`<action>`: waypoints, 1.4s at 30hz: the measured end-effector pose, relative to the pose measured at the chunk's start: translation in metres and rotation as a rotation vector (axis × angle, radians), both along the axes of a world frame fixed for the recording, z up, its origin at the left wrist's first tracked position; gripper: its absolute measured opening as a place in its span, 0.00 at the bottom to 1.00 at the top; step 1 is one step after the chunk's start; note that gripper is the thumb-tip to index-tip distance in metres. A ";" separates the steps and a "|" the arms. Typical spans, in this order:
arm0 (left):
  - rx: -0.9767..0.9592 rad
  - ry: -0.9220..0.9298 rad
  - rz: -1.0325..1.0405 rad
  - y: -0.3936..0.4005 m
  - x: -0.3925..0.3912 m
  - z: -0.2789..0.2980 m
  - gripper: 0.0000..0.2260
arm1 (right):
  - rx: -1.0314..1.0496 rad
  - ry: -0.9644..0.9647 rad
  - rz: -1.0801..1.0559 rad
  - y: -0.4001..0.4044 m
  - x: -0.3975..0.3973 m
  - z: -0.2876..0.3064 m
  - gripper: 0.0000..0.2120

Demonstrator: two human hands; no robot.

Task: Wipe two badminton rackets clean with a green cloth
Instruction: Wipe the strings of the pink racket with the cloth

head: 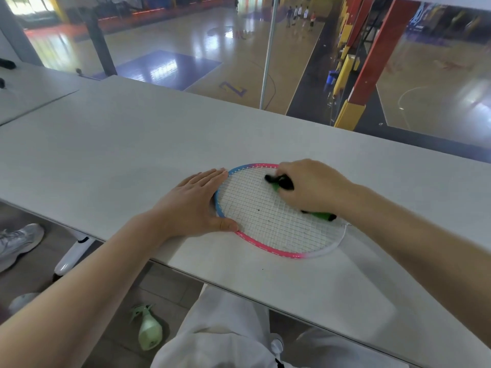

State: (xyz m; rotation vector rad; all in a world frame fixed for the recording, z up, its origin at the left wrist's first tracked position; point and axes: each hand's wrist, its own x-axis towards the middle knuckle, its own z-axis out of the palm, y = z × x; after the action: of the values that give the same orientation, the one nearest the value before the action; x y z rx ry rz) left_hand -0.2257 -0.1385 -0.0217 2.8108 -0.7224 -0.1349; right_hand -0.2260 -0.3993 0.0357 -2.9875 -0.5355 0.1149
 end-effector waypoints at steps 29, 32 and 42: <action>0.063 0.007 -0.017 -0.001 0.001 0.001 0.59 | -0.085 -0.006 -0.022 -0.026 -0.004 0.013 0.06; 0.060 0.022 -0.006 -0.002 0.000 0.002 0.59 | -0.084 -0.115 -0.194 -0.039 0.019 0.003 0.07; 0.051 0.003 -0.012 0.000 0.001 -0.001 0.60 | 0.075 0.564 0.118 -0.016 -0.067 0.030 0.10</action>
State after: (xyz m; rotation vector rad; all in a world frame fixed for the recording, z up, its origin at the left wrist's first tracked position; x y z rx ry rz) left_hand -0.2249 -0.1385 -0.0231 2.8540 -0.7462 -0.1612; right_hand -0.2926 -0.4150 0.0659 -2.6643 -0.6177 0.8868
